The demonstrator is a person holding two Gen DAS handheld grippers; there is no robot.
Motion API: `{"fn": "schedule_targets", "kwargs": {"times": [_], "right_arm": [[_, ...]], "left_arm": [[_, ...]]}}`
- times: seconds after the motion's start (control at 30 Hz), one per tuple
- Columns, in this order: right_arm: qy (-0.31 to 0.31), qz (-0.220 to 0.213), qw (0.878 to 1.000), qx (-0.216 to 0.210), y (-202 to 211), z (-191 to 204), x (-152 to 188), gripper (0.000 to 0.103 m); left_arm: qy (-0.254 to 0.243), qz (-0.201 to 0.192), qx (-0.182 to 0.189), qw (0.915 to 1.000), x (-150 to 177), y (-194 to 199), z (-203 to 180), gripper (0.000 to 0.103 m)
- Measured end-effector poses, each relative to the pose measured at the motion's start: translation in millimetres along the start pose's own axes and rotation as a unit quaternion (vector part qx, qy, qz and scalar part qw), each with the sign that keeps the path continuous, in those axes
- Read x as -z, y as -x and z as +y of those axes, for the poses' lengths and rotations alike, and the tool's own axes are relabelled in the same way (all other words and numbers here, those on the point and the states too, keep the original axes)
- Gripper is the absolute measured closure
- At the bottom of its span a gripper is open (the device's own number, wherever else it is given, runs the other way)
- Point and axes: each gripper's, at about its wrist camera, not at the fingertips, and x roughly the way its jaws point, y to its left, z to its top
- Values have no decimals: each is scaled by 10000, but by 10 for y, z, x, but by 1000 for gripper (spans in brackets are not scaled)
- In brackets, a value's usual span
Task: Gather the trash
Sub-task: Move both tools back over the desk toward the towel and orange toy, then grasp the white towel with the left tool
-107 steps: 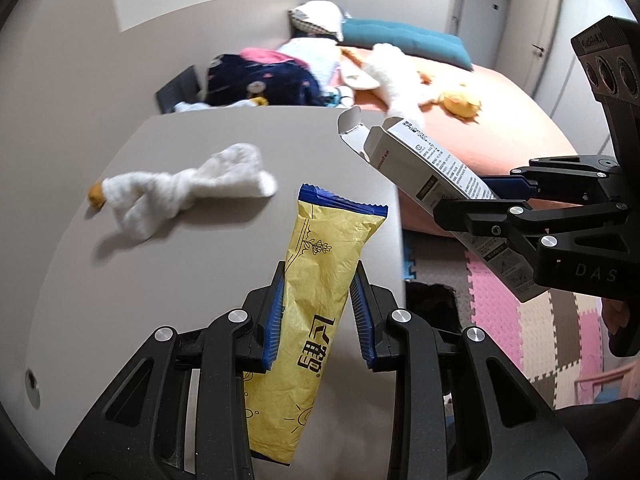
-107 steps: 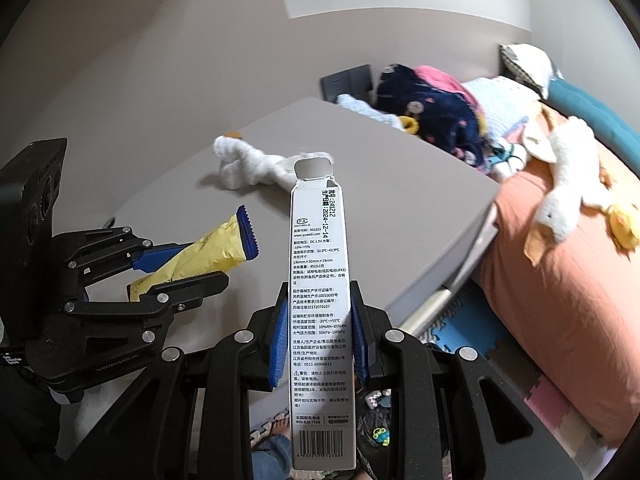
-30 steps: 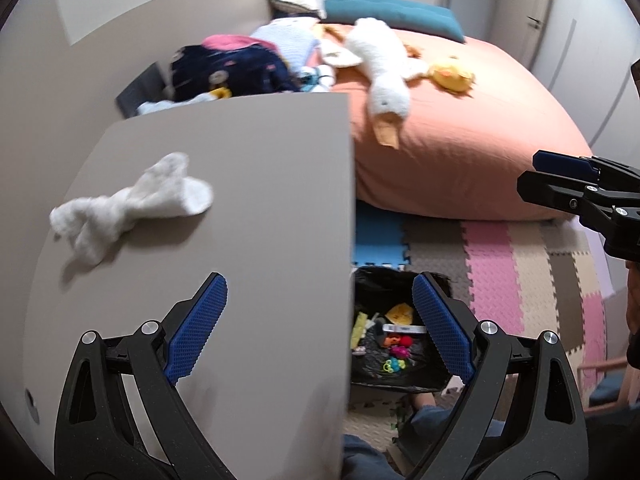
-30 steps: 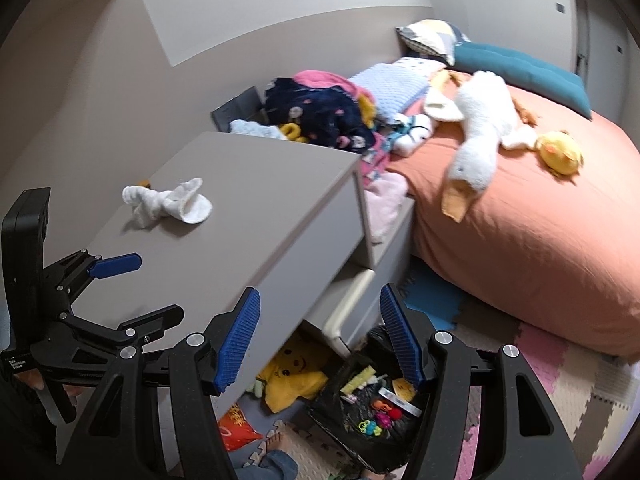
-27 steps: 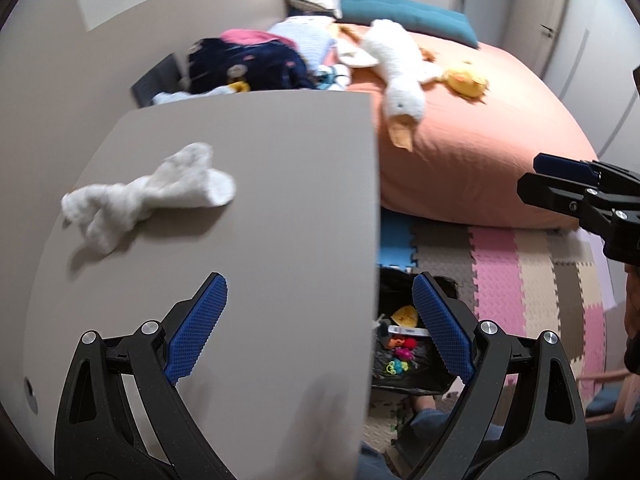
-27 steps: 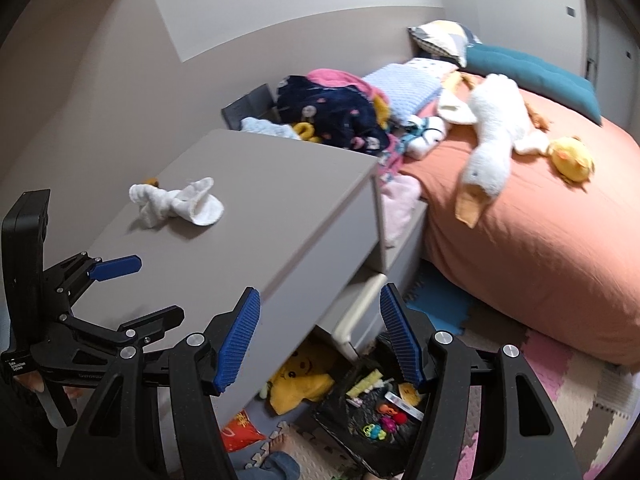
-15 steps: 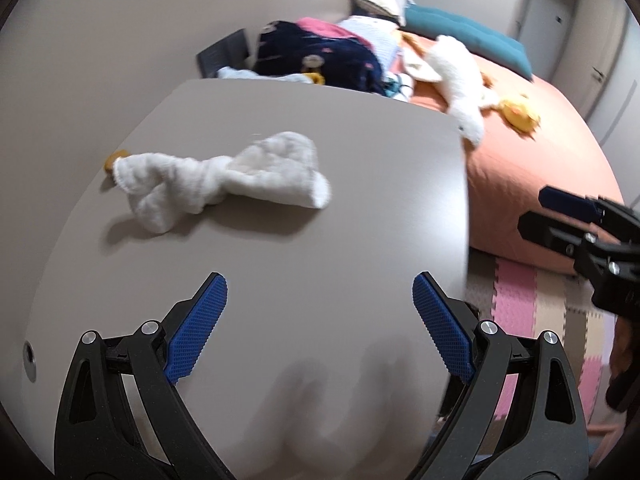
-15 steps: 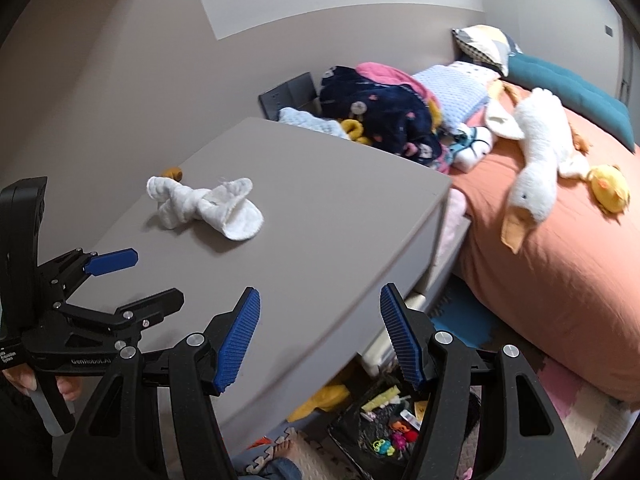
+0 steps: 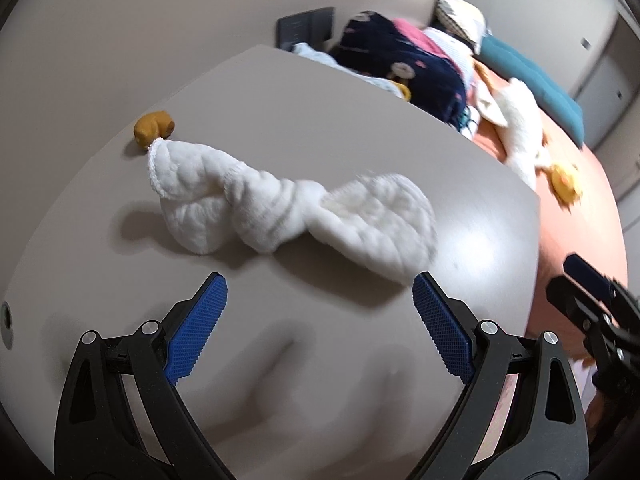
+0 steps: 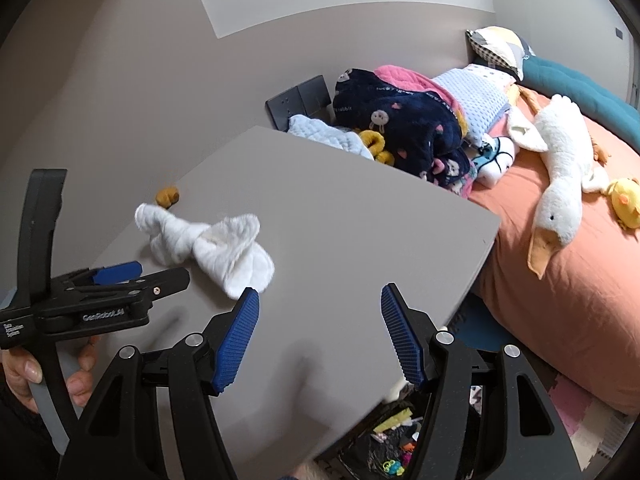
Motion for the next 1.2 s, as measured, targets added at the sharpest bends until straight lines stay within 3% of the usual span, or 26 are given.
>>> {"fn": "schedule_targets", "kwargs": {"times": [0.17,0.43,0.5,0.57,0.67,0.87,1.2], "right_arm": [[-23,-35,10000,-20,-146,18,-166,37],[34,-15,10000,-85,-356,99,-341,37],[49,0,9999,-101,-410,126,-375,37],[75,20,9999,-113,-457,162,-404,37],[128,51,9998,-146,-538,244,-457,37],[307,98,9992,-226,-660,452,-526,37],[621,225,9966,-483,-933,921,-646,37]], "left_arm": [[635,92,99,9979,-190,-176,173,12],[865,190,-52,9961,-357,-412,302,12],[847,197,-134,9961,-383,-471,324,17],[726,171,-221,9970,-400,-523,334,30],[518,140,-437,9976,-413,-594,349,38],[696,-10,-205,9974,-421,-566,573,54],[1066,-188,-441,9931,-237,-324,1142,58]]}}
